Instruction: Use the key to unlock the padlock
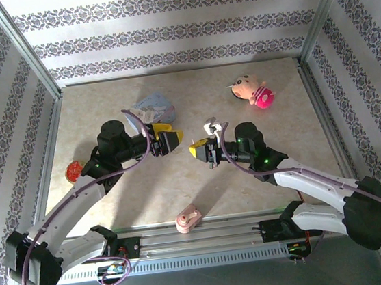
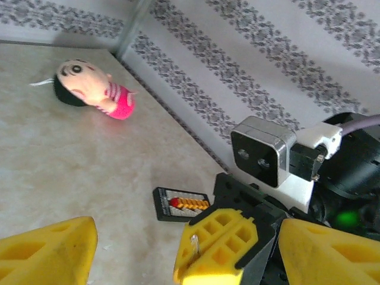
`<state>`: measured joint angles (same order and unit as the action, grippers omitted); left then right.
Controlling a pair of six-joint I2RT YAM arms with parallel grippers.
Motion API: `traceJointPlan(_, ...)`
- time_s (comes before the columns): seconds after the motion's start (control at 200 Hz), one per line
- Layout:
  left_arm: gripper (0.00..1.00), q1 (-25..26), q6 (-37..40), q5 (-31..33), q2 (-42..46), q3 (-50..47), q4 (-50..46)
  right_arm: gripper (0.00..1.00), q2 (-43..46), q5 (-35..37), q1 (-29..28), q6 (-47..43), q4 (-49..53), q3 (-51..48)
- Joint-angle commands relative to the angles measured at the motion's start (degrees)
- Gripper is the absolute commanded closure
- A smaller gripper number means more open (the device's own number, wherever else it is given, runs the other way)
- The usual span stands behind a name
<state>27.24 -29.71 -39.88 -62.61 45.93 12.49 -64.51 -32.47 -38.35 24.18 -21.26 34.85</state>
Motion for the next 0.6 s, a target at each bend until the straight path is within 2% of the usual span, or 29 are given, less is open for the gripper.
traceJointPlan(0.0,0.16,-1.0,-4.1,-10.1,-1.4,-1.7,12.3,1.00,-1.1,-10.1,0.4,3.4,-6.4,0.1)
traceJointPlan(0.15,0.16,-1.1,-8.3,-14.8,-3.3,-2.0,18.9,1.00,-2.4,-12.1,0.5,4.4,-7.7,0.7)
traceJointPlan(0.435,0.34,-1.1,-5.6,-19.7,-5.1,-1.5,16.3,1.00,-3.4,-13.1,0.5,5.3,-8.5,1.5)
traceJointPlan(0.595,0.43,-1.1,-4.8,-19.6,-5.5,-4.0,17.2,1.00,-3.1,-13.8,0.5,6.0,-8.8,2.2)
